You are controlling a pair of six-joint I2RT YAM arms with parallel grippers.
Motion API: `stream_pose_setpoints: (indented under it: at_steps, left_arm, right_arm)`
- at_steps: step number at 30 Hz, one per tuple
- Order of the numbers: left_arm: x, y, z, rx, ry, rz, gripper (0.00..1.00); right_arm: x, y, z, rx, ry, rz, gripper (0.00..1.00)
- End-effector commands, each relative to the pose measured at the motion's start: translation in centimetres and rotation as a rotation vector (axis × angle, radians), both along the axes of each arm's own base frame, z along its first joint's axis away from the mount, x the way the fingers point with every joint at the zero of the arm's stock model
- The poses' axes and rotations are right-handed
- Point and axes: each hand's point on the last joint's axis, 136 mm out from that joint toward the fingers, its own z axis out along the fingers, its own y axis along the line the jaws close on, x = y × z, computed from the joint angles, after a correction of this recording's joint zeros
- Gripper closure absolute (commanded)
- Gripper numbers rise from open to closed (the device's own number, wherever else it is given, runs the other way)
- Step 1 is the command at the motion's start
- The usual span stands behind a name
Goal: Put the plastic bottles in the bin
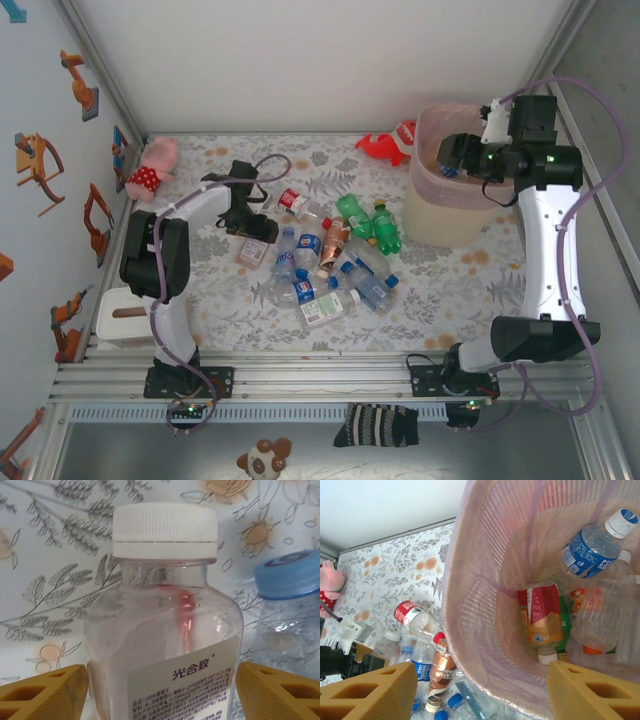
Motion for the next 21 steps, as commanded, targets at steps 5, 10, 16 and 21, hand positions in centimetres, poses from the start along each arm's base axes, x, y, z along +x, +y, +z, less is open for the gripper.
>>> stream_pose_setpoints:
  at_steps: [5,10,16,21]
  left_arm:
    - [-1.7,-0.1,1.8,-0.043,0.008,0.018,0.15]
    - [-2.5,0.6,1.0,-0.004,0.028,0.025,0.14]
    - [-3.8,0.6,-1.1,0.032,0.069,0.017,0.14]
    - [-4.6,0.3,-2.4,0.05,0.085,0.014,0.15]
  right_arm:
    - [-0.3,0.8,0.8,0.01,-0.018,0.013,0.32]
    - [-0.4,1.1,0.5,0.009,-0.01,0.018,0.32]
    - [-0.4,1.3,0.2,0.01,-0.003,0.025,0.32]
    - [-0.4,1.4,0.0,0.006,0.002,0.029,0.32]
